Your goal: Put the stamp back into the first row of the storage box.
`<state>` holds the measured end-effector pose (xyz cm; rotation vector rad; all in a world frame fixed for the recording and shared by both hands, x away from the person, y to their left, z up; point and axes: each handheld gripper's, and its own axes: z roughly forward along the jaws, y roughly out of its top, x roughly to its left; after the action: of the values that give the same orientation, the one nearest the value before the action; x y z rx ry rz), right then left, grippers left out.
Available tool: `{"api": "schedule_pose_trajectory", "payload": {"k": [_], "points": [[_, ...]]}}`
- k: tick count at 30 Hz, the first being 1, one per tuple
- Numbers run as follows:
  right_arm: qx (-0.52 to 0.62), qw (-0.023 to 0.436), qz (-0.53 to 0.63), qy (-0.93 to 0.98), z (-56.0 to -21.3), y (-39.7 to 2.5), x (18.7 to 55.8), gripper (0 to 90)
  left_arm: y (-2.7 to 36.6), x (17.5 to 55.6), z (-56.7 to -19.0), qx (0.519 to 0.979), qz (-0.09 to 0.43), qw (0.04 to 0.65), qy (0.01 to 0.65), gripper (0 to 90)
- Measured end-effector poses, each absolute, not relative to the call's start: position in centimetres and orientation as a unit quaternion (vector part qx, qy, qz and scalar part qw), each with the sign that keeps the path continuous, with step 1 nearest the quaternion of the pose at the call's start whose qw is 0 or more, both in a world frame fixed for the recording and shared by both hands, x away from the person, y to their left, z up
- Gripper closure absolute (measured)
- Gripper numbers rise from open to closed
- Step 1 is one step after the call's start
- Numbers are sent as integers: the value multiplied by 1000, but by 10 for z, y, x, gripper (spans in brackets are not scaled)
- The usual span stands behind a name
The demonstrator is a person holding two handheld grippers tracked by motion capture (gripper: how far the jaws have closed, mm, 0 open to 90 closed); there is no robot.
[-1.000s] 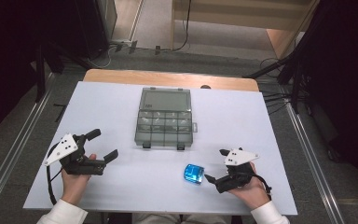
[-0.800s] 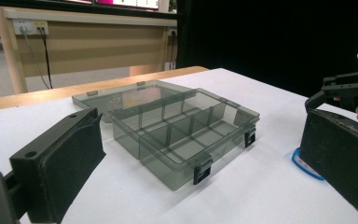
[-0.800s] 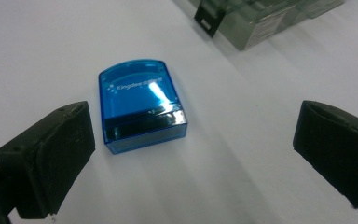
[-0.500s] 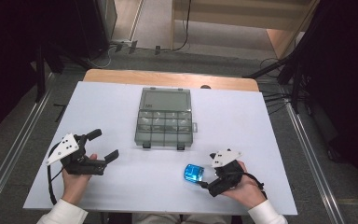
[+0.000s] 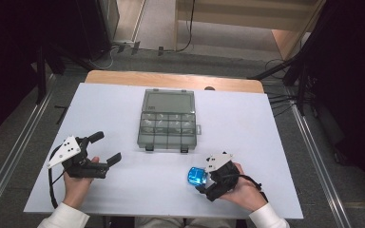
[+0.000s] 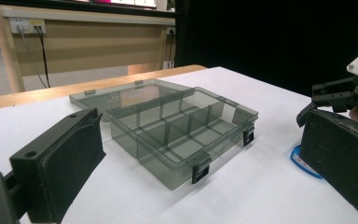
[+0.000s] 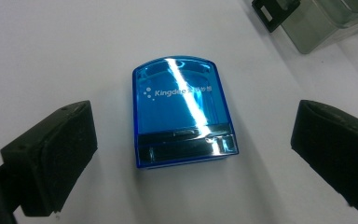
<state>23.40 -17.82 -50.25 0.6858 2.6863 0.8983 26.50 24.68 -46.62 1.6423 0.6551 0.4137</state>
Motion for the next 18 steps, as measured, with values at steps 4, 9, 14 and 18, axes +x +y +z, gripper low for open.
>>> {"api": "schedule_pose_trajectory", "payload": {"k": [4, 9, 14, 18], "points": [[229, 110, 304, 918, -503, -176, 235, 37, 246, 265, -466, 713, 178, 616, 285, 0], [229, 103, 305, 919, -501, -174, 237, 78, 246, 265, -467, 713, 177, 616, 285, 0], [219, 90, 293, 926, -503, -170, 239, 138, 246, 265, -467, 713, 176, 616, 285, 0], [218, 89, 285, 929, -506, -167, 241, 159, 246, 265, -467, 713, 176, 616, 285, 0]]}}
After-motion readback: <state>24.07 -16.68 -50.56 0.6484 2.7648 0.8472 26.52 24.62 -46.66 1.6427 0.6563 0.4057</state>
